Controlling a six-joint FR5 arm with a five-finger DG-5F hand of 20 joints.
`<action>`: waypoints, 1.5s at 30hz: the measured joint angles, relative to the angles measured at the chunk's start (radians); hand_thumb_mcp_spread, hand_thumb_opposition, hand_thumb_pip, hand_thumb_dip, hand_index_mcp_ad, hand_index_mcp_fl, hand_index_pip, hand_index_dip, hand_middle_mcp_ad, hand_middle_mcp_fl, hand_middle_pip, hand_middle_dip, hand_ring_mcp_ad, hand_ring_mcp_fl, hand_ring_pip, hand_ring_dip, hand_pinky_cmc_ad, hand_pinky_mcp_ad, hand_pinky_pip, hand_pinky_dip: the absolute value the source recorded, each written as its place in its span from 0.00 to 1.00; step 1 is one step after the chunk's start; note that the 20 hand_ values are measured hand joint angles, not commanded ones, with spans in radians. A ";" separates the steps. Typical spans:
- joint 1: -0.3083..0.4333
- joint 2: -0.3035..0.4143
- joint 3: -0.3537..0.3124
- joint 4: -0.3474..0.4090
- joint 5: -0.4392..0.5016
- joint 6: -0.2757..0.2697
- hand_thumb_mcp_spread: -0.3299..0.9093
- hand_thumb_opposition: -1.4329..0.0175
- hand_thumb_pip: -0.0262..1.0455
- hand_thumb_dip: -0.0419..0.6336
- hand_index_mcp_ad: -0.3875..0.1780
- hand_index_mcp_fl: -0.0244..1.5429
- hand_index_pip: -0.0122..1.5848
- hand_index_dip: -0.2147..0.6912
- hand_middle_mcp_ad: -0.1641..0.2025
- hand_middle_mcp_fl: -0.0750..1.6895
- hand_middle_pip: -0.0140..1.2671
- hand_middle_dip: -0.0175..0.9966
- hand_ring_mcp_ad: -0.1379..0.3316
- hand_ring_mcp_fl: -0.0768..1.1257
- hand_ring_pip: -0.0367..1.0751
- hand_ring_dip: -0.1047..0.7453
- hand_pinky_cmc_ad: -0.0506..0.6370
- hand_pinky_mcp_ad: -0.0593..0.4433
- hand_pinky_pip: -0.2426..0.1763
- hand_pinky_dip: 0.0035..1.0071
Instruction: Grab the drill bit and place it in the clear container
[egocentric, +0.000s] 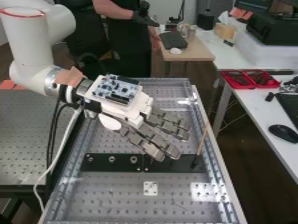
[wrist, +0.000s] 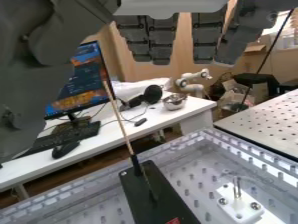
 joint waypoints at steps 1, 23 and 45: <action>-0.003 -0.010 0.004 0.007 0.003 0.006 0.45 0.51 0.41 0.09 0.80 0.05 0.07 0.33 0.63 0.05 0.12 0.04 0.78 0.11 0.10 0.08 0.40 0.52 0.22 0.40; -0.065 -0.121 0.071 0.068 -0.062 0.025 0.52 0.41 0.63 0.39 0.73 0.11 0.67 0.33 0.50 0.06 0.12 0.14 0.79 0.08 0.11 0.08 0.40 0.51 0.22 0.45; -0.077 -0.234 0.156 0.086 -0.112 0.030 0.55 0.39 0.67 0.44 0.69 0.08 0.89 0.43 0.44 0.09 0.11 0.18 0.80 0.08 0.11 0.08 0.39 0.50 0.26 0.25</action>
